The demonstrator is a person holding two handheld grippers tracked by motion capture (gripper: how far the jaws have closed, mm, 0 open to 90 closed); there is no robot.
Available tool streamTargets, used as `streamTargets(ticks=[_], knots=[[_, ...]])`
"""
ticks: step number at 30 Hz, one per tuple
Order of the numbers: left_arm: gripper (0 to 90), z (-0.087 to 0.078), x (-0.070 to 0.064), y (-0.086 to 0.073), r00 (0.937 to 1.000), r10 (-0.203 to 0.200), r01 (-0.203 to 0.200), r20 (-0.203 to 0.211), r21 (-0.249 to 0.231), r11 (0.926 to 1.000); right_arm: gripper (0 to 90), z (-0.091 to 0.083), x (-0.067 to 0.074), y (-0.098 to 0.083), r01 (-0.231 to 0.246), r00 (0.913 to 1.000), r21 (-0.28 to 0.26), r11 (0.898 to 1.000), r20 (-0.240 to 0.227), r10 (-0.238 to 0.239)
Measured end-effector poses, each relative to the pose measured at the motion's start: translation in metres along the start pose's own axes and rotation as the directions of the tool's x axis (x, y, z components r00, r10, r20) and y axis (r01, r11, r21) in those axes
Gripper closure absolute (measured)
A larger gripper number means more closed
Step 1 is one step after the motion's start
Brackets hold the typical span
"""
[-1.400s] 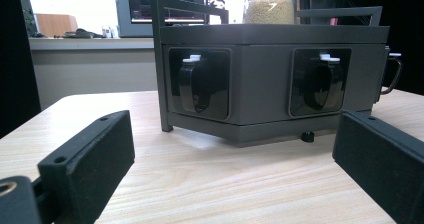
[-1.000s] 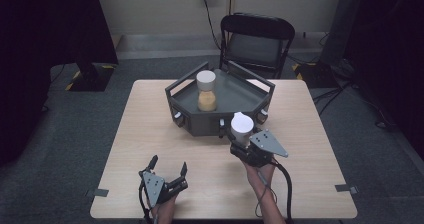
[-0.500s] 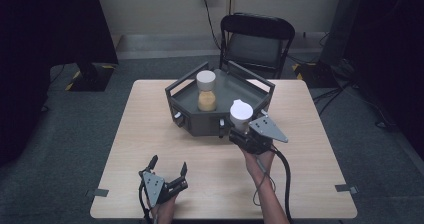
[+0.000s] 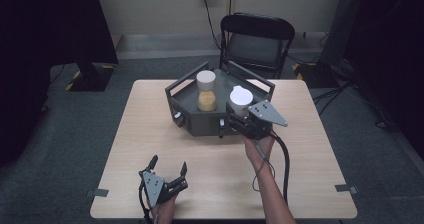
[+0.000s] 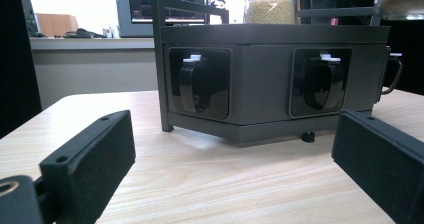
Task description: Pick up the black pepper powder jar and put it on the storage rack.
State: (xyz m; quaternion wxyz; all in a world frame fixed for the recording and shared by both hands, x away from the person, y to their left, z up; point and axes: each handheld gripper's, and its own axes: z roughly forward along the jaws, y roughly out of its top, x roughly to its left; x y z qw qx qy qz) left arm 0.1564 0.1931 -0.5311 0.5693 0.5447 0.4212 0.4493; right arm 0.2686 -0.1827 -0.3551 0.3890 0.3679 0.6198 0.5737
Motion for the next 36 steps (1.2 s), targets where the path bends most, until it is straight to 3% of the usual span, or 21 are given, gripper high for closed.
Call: streamTargets(ticks=[8, 17, 21, 36], knots=[[3.1, 0.000, 0.000, 0.000, 1.0000, 0.001, -0.001, -0.001, 0.001, 1.0000, 30.5, 0.022, -0.004, 0.005, 0.021, 0.9997, -0.016, 1.000, 0.012, -0.021], [3.1, 0.000, 0.000, 0.000, 1.0000, 0.001, -0.001, -0.001, 0.001, 1.0000, 30.5, 0.045, -0.009, 0.016, 0.001, 0.9992, -0.006, 1.000, 0.041, -0.001], [3.5, 0.000, 0.000, 0.000, 1.0000, 0.001, -0.001, -0.001, 0.001, 1.0000, 30.5, 0.053, -0.013, 0.016, -0.012, 0.9994, -0.017, 1.000, 0.033, 0.013], [3.8, 0.000, -0.001, 0.000, 1.0000, 0.001, -0.001, -0.004, 0.001, 1.0000, 30.5, 0.080, -0.014, 0.014, -0.023, 0.9989, 0.030, 0.999, 0.041, 0.022]])
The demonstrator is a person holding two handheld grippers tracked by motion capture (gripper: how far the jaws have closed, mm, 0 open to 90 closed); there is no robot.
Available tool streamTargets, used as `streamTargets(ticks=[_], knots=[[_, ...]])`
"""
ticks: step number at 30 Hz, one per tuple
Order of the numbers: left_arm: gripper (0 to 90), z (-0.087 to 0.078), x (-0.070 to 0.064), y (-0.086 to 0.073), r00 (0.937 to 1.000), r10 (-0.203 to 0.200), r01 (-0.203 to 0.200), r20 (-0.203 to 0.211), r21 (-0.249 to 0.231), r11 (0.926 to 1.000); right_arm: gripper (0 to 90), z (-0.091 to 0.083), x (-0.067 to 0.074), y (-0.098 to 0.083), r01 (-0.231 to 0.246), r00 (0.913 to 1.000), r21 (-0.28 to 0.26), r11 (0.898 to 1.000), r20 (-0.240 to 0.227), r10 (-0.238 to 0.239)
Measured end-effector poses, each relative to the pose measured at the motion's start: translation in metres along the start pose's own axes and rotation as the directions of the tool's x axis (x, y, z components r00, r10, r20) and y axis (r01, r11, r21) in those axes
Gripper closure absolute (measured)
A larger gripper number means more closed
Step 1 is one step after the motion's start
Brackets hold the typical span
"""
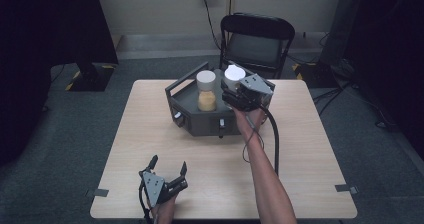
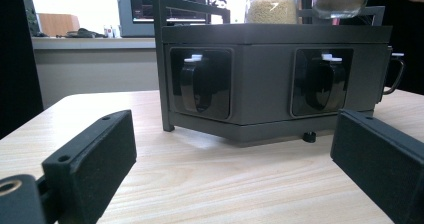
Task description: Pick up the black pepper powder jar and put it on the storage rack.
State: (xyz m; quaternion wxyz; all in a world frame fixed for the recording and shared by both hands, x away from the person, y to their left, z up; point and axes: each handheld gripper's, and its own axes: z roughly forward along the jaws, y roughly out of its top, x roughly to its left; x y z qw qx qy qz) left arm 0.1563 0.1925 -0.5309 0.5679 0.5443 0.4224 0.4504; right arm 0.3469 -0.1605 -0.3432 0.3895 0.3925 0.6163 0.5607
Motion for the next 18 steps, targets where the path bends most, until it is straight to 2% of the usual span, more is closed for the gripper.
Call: streamTargets(ticks=[2, 6, 18], knots=[[3.8, 0.000, 0.000, 0.000, 1.0000, 0.000, 0.000, 0.000, 0.000, 1.0000, 30.4, 0.003, 0.000, -0.001, 0.007, 1.0000, 0.010, 1.000, 0.007, -0.007], [3.7, 0.000, 0.000, 0.000, 1.0000, 0.000, 0.000, 0.000, -0.001, 1.0000, 30.4, 0.006, -0.004, -0.003, -0.016, 0.9999, 0.019, 1.000, 0.007, 0.016], [3.5, 0.000, 0.000, 0.000, 1.0000, 0.000, 0.000, 0.001, -0.001, 1.0000, 30.4, 0.013, -0.001, -0.009, -0.014, 0.9999, 0.039, 0.999, 0.006, 0.014]])
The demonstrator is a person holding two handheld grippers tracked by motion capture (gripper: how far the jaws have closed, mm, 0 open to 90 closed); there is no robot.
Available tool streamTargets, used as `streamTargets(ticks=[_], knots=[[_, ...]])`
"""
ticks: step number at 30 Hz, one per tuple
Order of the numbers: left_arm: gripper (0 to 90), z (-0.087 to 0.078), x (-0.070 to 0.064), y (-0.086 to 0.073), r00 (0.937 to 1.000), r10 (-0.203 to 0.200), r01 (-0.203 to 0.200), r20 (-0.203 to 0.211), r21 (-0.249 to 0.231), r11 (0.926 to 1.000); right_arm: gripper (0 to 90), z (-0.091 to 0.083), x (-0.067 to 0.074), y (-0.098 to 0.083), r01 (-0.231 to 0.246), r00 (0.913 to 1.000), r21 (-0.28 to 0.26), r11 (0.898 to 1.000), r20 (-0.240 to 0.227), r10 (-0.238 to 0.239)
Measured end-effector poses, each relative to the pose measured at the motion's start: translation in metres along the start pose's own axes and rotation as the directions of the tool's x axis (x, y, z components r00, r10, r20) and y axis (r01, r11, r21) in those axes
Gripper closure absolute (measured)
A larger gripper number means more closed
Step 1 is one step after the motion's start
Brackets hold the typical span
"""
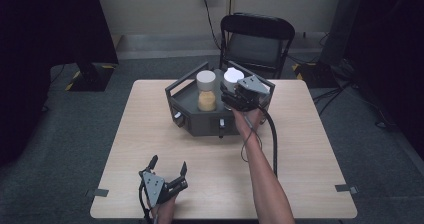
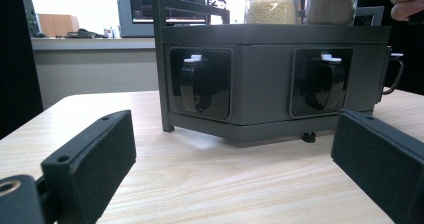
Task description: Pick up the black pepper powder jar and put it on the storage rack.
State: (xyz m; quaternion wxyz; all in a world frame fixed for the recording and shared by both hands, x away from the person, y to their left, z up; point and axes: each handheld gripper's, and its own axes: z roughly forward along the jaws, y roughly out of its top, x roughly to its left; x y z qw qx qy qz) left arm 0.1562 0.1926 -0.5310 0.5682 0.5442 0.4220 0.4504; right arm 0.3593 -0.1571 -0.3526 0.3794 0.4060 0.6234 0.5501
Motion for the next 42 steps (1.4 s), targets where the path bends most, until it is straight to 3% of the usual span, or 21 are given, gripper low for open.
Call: streamTargets(ticks=[29, 32, 35, 39, 42], knots=[[3.5, 0.000, 0.000, 0.000, 1.0000, 0.000, 0.000, 0.002, 0.000, 1.0000, 29.8, 0.002, -0.003, 0.001, 0.003, 1.0000, 0.038, 0.999, -0.010, -0.003], [3.5, 0.000, 0.000, 0.000, 1.0000, 0.000, 0.000, 0.002, -0.001, 1.0000, 21.4, 0.000, -0.002, -0.002, 0.000, 1.0000, 0.020, 1.000, -0.002, 0.000], [3.5, 0.000, 0.000, 0.000, 1.0000, 0.000, 0.000, 0.002, 0.000, 1.0000, 14.8, -0.002, -0.008, -0.005, -0.039, 0.9990, 0.007, 0.999, -0.023, 0.039], [3.5, 0.000, 0.000, 0.000, 1.0000, 0.000, 0.000, 0.002, 0.000, 1.0000, 4.5, -0.003, -0.002, -0.007, -0.007, 0.9999, -0.001, 1.000, 0.015, 0.007], [3.5, 0.000, 0.000, 0.000, 1.0000, 0.000, 0.000, 0.002, 0.000, 1.0000, 0.0, -0.007, 0.000, -0.009, -0.022, 0.9995, -0.011, 1.000, 0.023, 0.022]])
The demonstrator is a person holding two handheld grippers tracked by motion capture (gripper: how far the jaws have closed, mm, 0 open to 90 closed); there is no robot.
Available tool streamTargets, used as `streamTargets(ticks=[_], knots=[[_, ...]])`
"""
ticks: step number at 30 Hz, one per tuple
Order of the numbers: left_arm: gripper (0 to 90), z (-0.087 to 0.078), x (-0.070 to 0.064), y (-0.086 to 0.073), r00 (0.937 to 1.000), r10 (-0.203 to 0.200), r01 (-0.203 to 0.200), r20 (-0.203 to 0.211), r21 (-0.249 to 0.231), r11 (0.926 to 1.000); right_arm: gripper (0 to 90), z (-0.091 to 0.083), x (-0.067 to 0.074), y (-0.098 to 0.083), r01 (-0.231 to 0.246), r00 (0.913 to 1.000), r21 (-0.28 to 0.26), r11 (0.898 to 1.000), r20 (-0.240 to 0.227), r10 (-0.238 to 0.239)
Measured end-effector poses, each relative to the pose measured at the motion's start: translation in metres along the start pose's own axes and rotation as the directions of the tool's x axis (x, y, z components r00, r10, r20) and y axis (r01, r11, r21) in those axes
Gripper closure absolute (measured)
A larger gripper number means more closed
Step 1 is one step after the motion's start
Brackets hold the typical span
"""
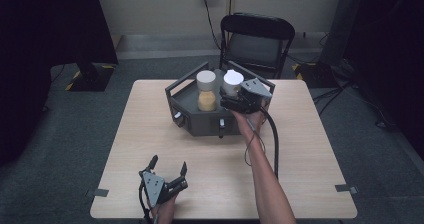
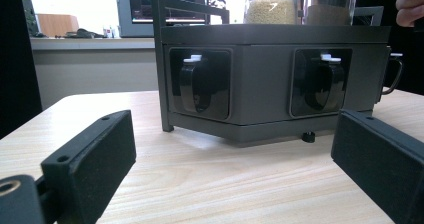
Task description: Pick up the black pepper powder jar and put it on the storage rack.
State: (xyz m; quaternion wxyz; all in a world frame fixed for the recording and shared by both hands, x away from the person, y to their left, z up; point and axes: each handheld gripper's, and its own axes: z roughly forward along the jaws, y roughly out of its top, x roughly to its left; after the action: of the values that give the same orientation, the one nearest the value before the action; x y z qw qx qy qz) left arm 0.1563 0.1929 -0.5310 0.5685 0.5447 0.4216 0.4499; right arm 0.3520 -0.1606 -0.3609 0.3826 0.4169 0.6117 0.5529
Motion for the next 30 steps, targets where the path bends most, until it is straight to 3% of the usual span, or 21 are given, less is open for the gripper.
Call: streamTargets(ticks=[17, 25, 30], knots=[[3.4, 0.000, 0.000, 0.000, 1.0000, 0.000, 0.000, -0.001, -0.001, 1.0000, 0.0, -0.025, 0.004, -0.013, -0.007, 1.0000, -0.053, 0.999, 0.005, 0.008], [3.3, 0.000, 0.000, 0.000, 1.0000, 0.000, 0.000, 0.000, -0.001, 1.0000, 0.0, -0.041, 0.003, -0.023, -0.027, 0.9996, -0.105, 0.994, 0.000, 0.027], [3.3, 0.000, 0.000, 0.000, 1.0000, 0.000, 0.000, 0.000, -0.001, 1.0000, 0.0, -0.047, 0.006, -0.022, -0.019, 0.9995, -0.106, 0.994, 0.023, 0.021]])
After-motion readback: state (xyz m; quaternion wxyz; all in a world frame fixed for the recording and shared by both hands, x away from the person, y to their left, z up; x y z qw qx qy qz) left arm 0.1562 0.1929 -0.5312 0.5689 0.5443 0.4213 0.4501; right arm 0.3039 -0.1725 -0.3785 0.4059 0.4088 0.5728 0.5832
